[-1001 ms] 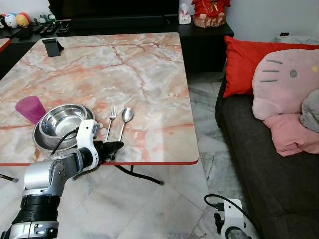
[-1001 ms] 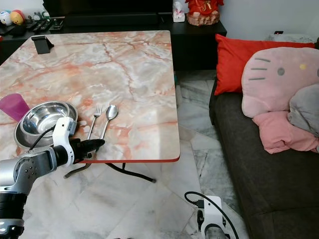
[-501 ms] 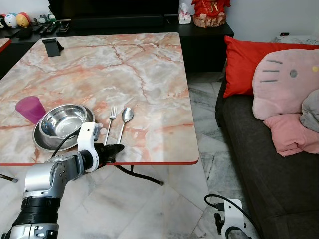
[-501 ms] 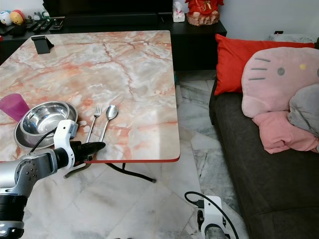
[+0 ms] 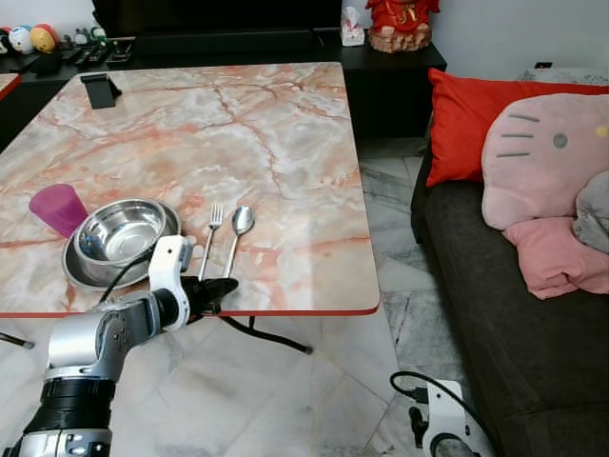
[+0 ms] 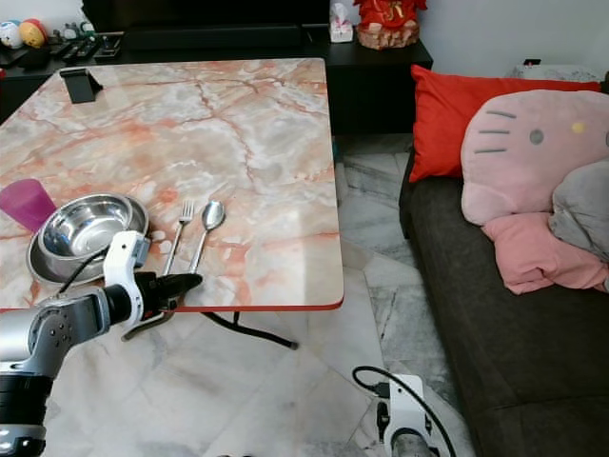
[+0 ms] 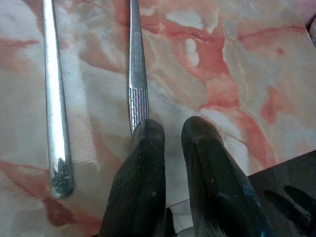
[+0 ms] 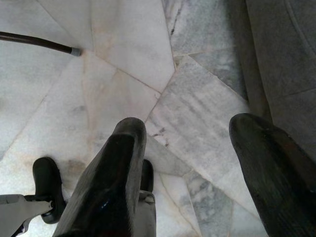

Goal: Setting the table

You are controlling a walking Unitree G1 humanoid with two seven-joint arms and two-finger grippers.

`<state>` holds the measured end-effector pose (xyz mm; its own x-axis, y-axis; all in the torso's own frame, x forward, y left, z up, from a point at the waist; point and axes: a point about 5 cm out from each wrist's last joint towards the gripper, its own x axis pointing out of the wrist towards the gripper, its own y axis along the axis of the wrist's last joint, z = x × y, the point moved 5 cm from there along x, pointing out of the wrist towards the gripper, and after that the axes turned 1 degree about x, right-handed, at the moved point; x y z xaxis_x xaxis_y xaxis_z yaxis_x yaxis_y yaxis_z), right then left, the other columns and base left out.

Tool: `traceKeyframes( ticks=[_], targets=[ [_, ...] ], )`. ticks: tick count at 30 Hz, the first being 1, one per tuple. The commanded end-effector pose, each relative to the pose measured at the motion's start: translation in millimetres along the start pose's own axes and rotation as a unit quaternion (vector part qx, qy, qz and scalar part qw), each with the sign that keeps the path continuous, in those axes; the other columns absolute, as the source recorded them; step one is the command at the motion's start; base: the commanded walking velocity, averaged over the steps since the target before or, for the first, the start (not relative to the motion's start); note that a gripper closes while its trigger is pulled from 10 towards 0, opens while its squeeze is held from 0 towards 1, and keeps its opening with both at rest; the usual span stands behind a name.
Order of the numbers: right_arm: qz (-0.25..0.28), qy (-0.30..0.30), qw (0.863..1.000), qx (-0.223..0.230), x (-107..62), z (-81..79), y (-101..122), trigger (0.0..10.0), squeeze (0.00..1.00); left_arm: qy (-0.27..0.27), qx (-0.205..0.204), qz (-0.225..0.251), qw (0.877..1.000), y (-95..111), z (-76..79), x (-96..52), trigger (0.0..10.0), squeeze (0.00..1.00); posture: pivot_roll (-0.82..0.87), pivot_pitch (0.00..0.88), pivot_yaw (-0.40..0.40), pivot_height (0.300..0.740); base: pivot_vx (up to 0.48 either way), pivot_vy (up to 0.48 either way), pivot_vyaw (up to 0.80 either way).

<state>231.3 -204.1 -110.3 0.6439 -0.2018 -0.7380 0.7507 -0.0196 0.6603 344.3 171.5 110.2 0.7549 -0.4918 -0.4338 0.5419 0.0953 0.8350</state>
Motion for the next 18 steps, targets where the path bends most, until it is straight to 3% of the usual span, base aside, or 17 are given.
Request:
traceKeyframes(
  ticks=[1, 18],
  targets=[
    [-0.015, 0.001, 1.000, 0.003, -1.3, -0.7, -8.4, 10.0, 0.00, -0.002, 0.003, -0.008, 1.000, -1.8, 0.9, -2.6, 10.0, 0.00, 0.06, 0.092, 0.054, 0.740, 0.000, 0.000, 0.00],
    [-0.015, 0.002, 1.000, 0.003, -1.3, -1.4, -8.5, 10.0, 0.00, -0.013, 0.007, 0.001, 1.000, 4.1, 5.9, -2.3, 10.0, 0.00, 0.06, 0.094, 0.053, 0.740, 0.000, 0.000, 0.00]
  ],
)
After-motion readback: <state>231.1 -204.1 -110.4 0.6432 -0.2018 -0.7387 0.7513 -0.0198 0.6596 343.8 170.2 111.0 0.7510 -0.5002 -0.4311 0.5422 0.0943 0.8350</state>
